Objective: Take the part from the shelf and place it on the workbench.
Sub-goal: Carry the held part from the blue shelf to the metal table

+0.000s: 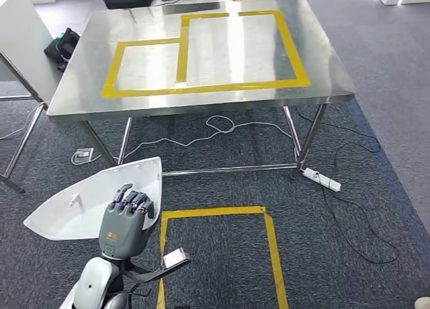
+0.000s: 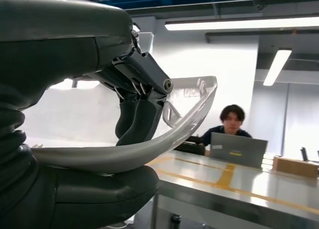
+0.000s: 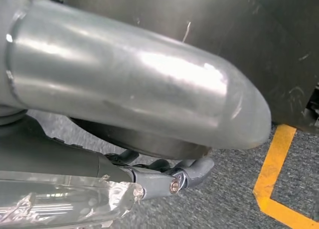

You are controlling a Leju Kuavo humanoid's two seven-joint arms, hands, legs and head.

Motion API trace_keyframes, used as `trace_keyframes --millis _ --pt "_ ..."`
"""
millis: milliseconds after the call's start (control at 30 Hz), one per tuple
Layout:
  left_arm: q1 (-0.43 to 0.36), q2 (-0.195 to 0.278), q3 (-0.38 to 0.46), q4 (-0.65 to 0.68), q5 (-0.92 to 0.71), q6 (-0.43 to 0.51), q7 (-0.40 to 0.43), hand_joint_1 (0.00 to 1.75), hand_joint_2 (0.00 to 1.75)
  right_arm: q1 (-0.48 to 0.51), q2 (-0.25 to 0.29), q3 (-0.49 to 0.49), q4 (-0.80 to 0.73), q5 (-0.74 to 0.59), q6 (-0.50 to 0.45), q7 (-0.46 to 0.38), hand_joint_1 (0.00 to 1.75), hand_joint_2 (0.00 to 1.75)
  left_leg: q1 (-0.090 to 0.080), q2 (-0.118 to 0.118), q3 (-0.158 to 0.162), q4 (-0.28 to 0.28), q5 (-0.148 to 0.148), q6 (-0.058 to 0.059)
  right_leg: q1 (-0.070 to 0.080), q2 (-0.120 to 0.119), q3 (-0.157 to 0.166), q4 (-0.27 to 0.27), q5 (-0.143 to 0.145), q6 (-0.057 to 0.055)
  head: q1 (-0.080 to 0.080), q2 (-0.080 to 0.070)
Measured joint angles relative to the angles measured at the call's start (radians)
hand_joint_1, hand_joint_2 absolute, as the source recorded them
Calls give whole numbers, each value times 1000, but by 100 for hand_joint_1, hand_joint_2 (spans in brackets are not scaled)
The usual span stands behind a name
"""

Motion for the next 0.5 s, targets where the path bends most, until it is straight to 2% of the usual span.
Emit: trace_keyframes --millis 67,133,200,233,267,333,367,400,433,467,500 --pt "-1 1 0 -1 -2 -4 2 175 175 0 0 0 0 0 2 -1 0 0 -8 43 72 -129 50 9 5 -20 5 1 -5 6 -1 0" --pt "-2 2 0 -1 -3 -7 4 175 175 1 -1 0 0 1 3 -2 0 0 -16 72 107 -198 60 20 11 -38 10 1 -12 16 0 0" --pt "1 4 0 -2 -3 -7 4 175 175 1 -2 0 -1 1 4 -3 0 0 -16 53 108 -205 57 30 14 -57 18 -4 -16 26 2 0" --pt "2 5 0 -2 -3 -7 4 175 175 1 -3 0 -1 1 4 -3 0 0 -13 41 110 -208 58 35 13 -53 20 -1 -22 32 4 0" --pt "3 5 0 -3 -3 -7 4 175 175 0 -3 0 -2 1 4 -4 0 0 -10 30 112 -211 60 41 12 -36 14 17 -35 38 8 0" --pt "1 5 0 -3 -3 -7 4 175 175 -2 -3 0 -2 1 5 -5 0 0 -4 9 116 -215 62 51 9 17 -32 115 -87 47 16 0" --pt "1 5 0 -3 -3 -7 4 175 175 -3 -3 0 -2 1 6 -6 0 0 -4 -1 115 -214 62 54 8 35 -66 183 -116 49 19 0" --pt "1 5 0 -3 -4 -7 4 175 175 -4 -3 0 -2 0 6 -7 0 0 -4 -11 116 -214 62 56 8 42 -98 241 -135 51 20 0" --pt "2 5 0 -3 -4 -7 4 175 175 -4 -3 0 -2 -3 4 -9 0 0 -4 -21 117 -214 61 56 8 45 -117 270 -135 51 20 0" --pt "2 5 0 -3 -5 -7 5 175 175 -4 -3 0 -2 -7 0 -12 0 0 -4 -31 119 -214 60 56 7 46 -119 260 -115 51 20 0" --pt "3 5 0 -3 -6 -7 5 175 175 -4 -3 -1 -2 -11 -4 -16 0 0 -3 -39 121 -213 59 55 7 47 -104 215 -79 51 20 0"
